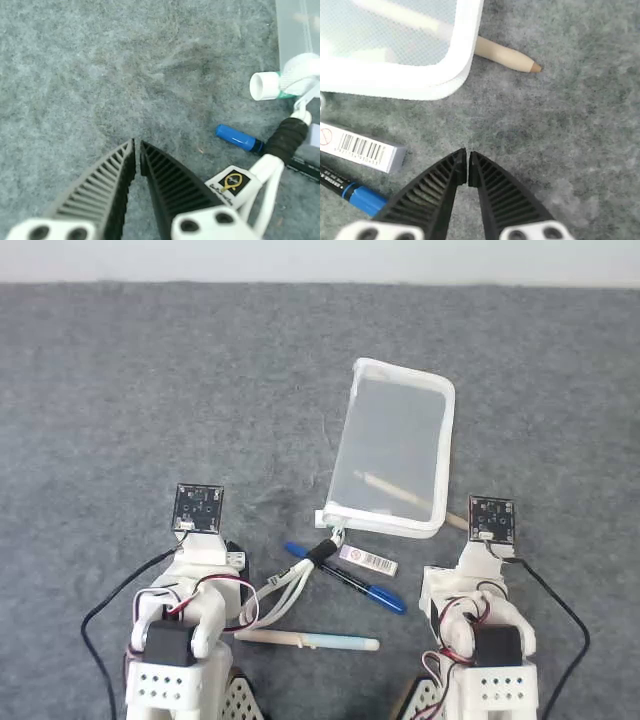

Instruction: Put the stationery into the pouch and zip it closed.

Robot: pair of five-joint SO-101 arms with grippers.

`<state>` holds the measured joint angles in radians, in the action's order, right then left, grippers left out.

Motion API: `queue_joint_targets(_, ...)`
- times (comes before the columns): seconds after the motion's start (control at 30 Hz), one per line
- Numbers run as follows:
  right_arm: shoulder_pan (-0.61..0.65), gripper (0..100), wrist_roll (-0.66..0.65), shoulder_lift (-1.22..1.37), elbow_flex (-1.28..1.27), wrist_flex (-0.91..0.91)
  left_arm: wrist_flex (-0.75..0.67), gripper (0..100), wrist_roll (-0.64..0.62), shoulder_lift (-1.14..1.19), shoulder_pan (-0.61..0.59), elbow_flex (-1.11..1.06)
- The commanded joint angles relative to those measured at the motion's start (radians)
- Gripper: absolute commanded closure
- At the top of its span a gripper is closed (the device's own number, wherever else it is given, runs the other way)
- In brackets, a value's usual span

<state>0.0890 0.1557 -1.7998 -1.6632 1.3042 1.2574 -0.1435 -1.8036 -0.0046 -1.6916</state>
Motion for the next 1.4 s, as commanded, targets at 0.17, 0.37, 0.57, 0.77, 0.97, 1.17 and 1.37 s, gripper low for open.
queue_joint_targets(0.17, -0.008, 98.5, -0.018, -0.013, -0.02, 0.004, 0.006, 99, -0.02, -0.017, 0.0, 0.007)
queue_joint_targets(0.37, -0.008, 98.5, -0.018, -0.013, -0.02, 0.004, 0.006, 99, -0.02, -0.017, 0.0, 0.007)
queue_joint_targets(0.57, -0.008, 98.5, -0.018, -0.013, -0.02, 0.004, 0.006, 99, -0.018, -0.017, 0.006, 0.007)
queue_joint_targets(0.77, -0.008, 98.5, -0.018, -0.013, -0.02, 0.004, 0.006, 99, -0.018, -0.017, 0.006, 0.007)
queue_joint_targets(0.97, -0.005, 98.5, -0.018, -0.013, -0.02, 0.004, 0.006, 99, -0.02, -0.017, 0.006, 0.007)
queue_joint_targets(1.17, 0.024, 98.3, -0.018, -0.015, -0.02, 0.004, 0.006, 99, -0.017, -0.017, 0.0, 0.007)
queue_joint_targets(1.37, 0.12, 98.3, -0.018, -0.015, -0.02, 0.004, 0.008, 98, -0.015, -0.018, -0.002, 0.047)
